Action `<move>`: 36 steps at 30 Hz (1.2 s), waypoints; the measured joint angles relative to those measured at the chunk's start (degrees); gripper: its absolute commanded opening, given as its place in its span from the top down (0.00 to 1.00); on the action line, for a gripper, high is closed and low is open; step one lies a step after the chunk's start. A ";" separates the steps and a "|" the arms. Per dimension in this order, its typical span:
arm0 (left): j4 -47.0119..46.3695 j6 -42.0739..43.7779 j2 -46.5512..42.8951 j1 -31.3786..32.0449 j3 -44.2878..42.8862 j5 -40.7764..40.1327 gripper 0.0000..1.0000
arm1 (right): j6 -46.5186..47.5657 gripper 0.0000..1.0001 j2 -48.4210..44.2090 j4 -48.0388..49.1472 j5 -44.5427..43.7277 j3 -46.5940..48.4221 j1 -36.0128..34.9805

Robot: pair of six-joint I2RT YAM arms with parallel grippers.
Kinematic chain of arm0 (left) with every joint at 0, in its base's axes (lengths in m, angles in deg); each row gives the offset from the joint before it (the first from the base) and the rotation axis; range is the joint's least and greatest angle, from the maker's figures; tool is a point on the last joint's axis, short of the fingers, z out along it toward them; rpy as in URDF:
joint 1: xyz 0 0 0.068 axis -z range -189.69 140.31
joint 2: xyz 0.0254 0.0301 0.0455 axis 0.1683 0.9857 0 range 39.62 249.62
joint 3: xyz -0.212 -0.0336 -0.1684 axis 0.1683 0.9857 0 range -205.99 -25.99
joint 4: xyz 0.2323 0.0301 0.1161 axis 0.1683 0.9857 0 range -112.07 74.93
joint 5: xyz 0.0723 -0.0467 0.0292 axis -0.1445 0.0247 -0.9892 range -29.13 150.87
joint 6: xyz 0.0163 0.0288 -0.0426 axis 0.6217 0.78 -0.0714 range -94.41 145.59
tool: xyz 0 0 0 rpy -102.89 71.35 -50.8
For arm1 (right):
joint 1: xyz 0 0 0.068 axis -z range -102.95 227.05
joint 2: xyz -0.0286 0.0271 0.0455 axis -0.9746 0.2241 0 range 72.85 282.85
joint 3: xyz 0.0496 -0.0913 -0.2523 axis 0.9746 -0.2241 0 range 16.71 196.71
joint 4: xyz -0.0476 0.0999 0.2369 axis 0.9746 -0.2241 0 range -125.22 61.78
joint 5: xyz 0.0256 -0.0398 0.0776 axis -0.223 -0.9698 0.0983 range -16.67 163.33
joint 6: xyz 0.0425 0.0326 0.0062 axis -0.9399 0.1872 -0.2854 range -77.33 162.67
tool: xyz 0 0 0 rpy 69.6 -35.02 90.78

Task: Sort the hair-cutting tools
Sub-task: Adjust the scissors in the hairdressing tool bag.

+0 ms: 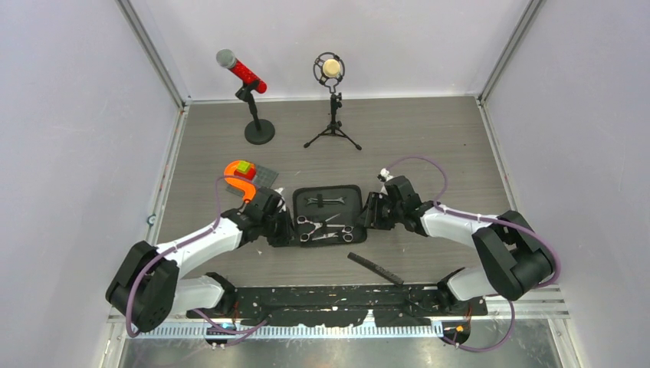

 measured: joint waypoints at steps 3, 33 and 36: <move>0.72 0.09 0.00 0.20 -1.90 -1.14 1.00 | -0.15 0.95 -0.02 0.28 -0.31 -0.07 -0.87; 5.51 10.14 10.16 5.70 -11.34 -5.22 0.98 | 0.15 0.95 -8.41 -3.21 -9.75 -4.59 -6.69; 4.13 9.99 10.16 6.21 -10.62 -5.16 0.98 | 0.33 0.94 -10.21 -3.93 -11.17 -5.49 -7.13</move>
